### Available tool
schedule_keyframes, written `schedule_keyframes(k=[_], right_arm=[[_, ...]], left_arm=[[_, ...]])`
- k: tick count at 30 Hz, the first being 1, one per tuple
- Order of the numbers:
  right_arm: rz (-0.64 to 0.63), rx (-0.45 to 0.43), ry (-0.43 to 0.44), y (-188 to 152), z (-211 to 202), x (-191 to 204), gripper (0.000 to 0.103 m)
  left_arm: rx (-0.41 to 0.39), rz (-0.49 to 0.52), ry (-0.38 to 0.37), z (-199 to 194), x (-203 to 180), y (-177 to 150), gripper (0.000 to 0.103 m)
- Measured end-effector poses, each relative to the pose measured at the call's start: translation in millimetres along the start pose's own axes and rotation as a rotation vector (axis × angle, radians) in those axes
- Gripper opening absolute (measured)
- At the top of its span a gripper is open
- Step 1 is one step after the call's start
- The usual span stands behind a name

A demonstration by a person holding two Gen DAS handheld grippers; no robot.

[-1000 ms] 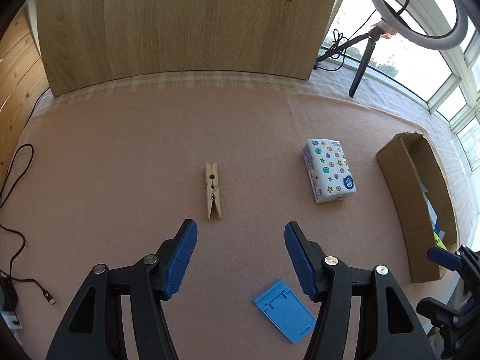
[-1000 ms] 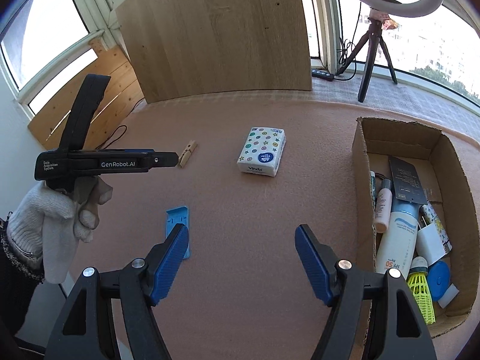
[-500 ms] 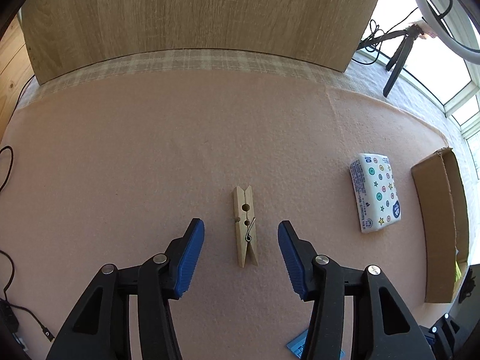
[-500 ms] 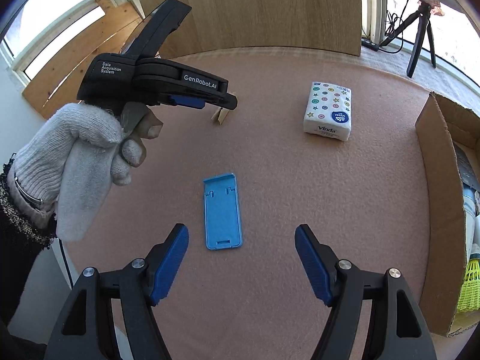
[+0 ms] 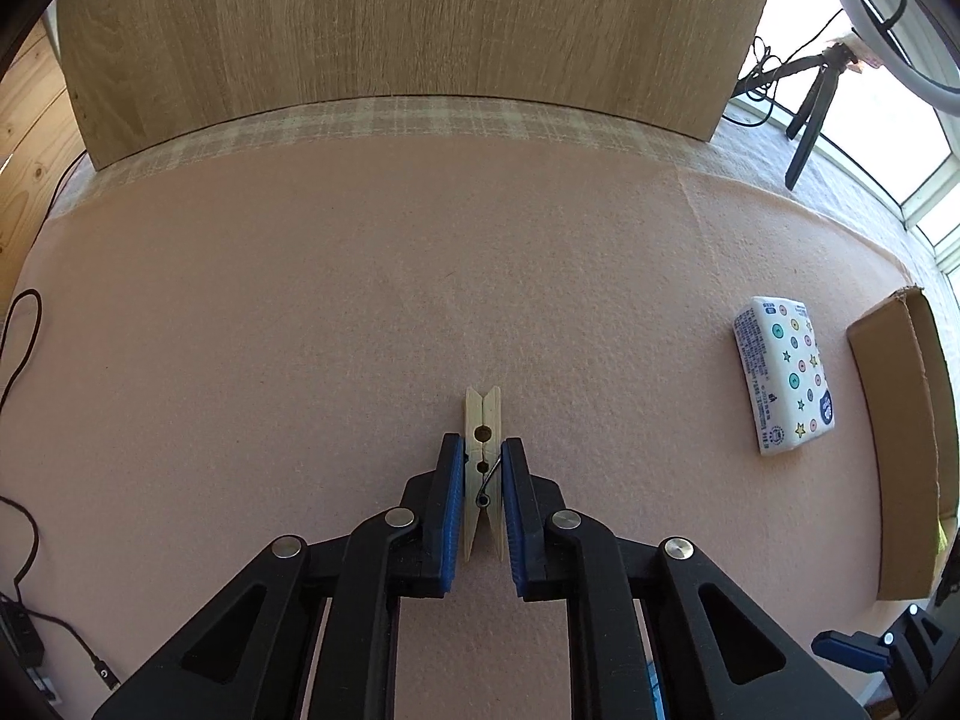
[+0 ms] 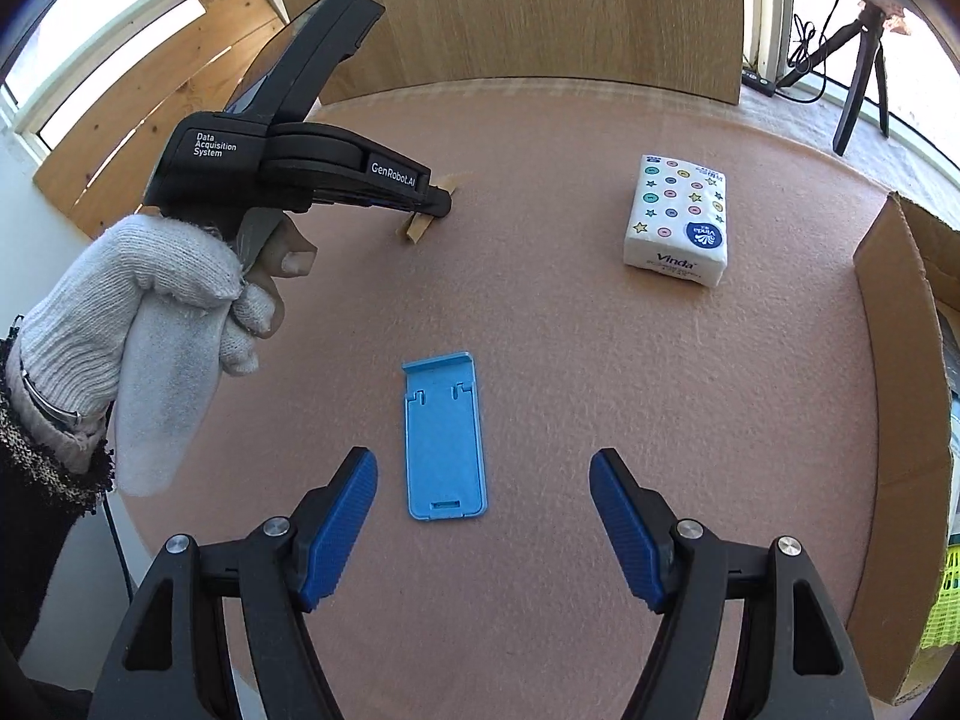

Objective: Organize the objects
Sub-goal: 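Grasp the wooden clothespin with the left tool while the right tool grasps the blue phone stand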

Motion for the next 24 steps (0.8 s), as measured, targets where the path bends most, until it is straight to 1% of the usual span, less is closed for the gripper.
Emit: schedule_keyframes(k=[6,9,12,14,21,24], right_arm=[[-0.052,0.044,0.015,4,15,10,0.07],[-0.084,0.075,0.016,5,24,16,0.07],[-0.112,0.1,-0.001,7,31,21,0.07],[-0.121,0.116,-0.012,9,37,22,0.07],[-0.15,0.16,-0.043,12,50,25,0.07],[-0.158,0.176,-0.066,18,55,22,0.069]], left_arm=[[-0.012,-0.028,-0.014,-15,20,-33,0.013],[-0.017,-0.044,-0.029,-22,28,-57,0.013],[-0.023,-0.044,-0.036,-30,34,-80,0.013],[-0.025,-0.055,-0.041,-45,48,-98,0.013],[-0.041,-0.081,-0.043,-56,56,-126,0.013],[-0.05,-0.066,-0.027,-60,55,-135,0.013]])
Point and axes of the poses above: each gripper's, at about its wrist camera, not at the fingertips, and z roughly the way its jaws point, x to its left, y to its top, the point moved 6 cm from there along z, roughly the way its jaws point, and after that the axes turned 15 degrees about -z, right-handed, at the moved point
